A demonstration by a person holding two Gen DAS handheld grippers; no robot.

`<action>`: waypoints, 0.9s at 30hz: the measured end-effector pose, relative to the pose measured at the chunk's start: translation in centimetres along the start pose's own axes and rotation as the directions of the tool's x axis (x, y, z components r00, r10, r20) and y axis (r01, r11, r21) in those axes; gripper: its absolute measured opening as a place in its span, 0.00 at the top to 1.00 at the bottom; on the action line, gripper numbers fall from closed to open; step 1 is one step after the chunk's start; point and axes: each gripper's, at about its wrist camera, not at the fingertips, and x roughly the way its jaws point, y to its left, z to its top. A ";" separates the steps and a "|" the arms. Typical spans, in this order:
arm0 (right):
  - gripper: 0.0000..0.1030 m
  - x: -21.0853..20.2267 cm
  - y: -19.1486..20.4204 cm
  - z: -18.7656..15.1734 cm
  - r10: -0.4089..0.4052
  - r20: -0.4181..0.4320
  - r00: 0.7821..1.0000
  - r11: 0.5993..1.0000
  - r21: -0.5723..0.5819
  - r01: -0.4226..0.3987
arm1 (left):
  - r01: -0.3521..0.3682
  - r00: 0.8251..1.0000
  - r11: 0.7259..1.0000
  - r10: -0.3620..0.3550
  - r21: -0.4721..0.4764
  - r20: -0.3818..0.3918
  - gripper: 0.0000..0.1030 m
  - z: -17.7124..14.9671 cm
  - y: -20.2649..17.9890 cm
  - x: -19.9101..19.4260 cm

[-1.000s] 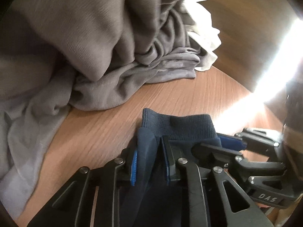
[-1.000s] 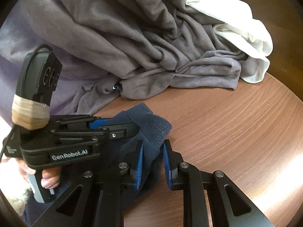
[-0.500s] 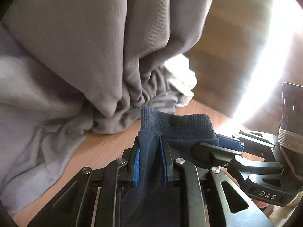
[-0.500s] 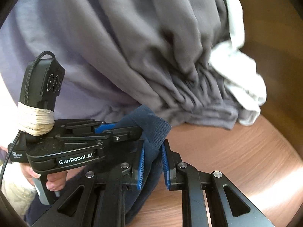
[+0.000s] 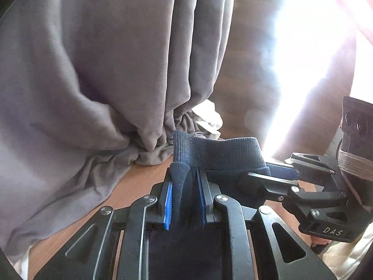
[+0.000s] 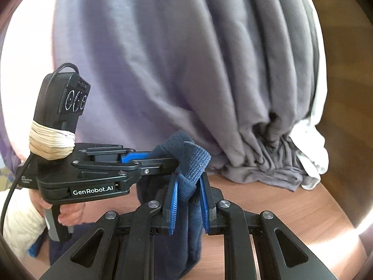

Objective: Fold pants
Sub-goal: 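Lift the cuff end with both tools and fold it over the pants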

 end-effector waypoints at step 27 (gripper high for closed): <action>0.82 -2.5 19.1 -5.4 0.063 -0.090 0.994 0.974 -0.212 -0.081 | -0.037 0.995 0.999 0.035 -0.024 -0.097 0.82 -12.5 4.8 -13.4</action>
